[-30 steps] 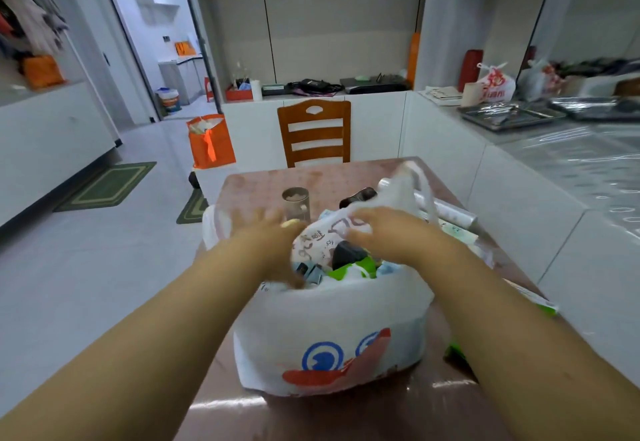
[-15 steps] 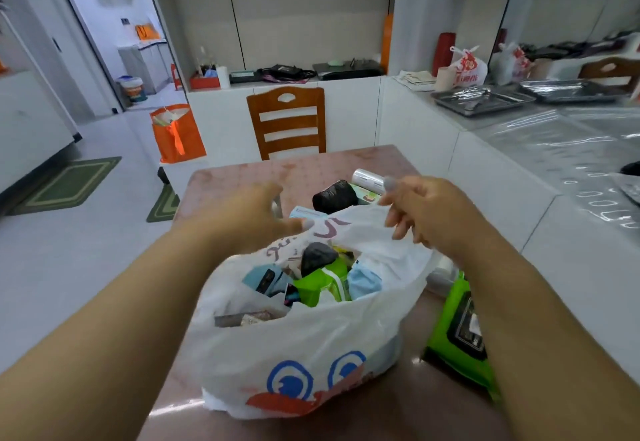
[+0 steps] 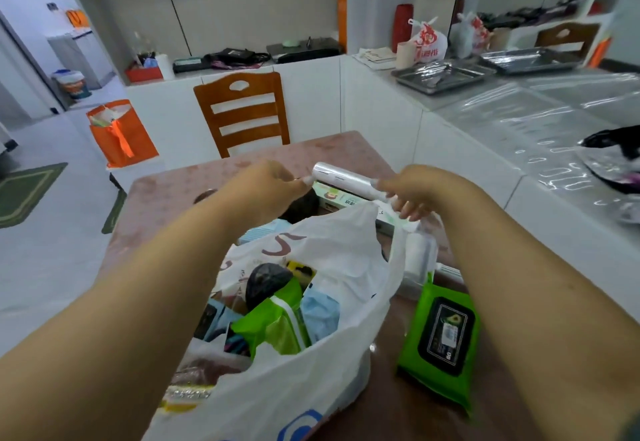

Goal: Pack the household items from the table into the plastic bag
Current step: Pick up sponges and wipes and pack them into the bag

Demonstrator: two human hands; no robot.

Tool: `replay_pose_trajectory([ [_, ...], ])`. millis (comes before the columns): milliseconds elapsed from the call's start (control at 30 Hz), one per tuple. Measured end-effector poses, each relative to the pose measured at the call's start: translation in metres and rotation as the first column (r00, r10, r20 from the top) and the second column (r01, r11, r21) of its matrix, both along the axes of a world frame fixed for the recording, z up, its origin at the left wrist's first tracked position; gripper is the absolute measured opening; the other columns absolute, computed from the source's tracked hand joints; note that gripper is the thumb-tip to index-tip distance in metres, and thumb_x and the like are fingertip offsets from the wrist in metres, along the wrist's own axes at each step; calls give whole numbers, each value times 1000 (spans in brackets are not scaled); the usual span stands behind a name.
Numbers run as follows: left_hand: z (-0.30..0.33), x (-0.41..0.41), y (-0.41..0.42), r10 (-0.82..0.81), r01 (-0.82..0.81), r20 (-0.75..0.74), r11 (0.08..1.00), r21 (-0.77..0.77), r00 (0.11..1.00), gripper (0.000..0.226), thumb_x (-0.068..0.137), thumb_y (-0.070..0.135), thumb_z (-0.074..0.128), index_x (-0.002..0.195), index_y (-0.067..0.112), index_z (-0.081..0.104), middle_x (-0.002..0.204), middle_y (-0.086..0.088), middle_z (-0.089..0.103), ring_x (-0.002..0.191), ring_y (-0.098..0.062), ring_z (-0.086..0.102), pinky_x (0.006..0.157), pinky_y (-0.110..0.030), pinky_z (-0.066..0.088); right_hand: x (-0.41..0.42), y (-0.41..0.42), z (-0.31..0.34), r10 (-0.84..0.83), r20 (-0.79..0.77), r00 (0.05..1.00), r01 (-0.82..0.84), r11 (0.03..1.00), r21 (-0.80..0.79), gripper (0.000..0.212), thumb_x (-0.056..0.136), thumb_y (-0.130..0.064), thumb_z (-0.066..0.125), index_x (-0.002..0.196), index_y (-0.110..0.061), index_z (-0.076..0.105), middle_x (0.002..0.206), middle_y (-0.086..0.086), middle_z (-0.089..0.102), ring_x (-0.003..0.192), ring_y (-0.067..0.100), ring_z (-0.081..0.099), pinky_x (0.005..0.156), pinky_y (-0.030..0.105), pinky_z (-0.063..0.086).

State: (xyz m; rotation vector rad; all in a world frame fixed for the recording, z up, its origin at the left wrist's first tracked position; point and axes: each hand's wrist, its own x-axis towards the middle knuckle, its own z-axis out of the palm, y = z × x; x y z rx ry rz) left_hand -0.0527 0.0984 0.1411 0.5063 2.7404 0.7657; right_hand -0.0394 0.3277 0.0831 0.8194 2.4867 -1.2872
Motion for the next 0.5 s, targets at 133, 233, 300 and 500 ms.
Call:
replay_pose_trajectory([
  [133,-18,8,12,-40,39,34,998,43,999,37,95,48,49,110,18,66,99,-4,68,90,-24,64,67,-29,50,41,21,-42,-15,200,980,-7,994,107,53,89,-52,55,107,-2,59,87,11,63,73,26,61,65,31,50],
  [233,-26,19,29,-102,92,68,986,137,992,35,94,51,50,108,23,63,102,-6,69,87,-20,64,77,-33,54,76,20,-63,-78,119,990,63,990,129,41,91,-43,60,118,-15,50,83,4,56,66,18,56,54,24,41],
  [300,-29,28,39,-149,139,48,976,171,988,36,93,52,51,105,20,64,105,-8,71,91,-22,64,87,-40,55,100,18,-80,-145,59,988,128,966,225,49,87,-38,65,129,-21,49,94,3,60,74,18,60,58,23,44],
  [500,-36,52,44,-118,108,21,956,273,993,28,93,47,55,101,22,66,99,-6,72,94,-23,67,88,-45,56,135,13,-147,-439,159,884,421,897,134,110,48,-65,76,133,-2,47,117,8,65,102,24,64,87,30,52],
])
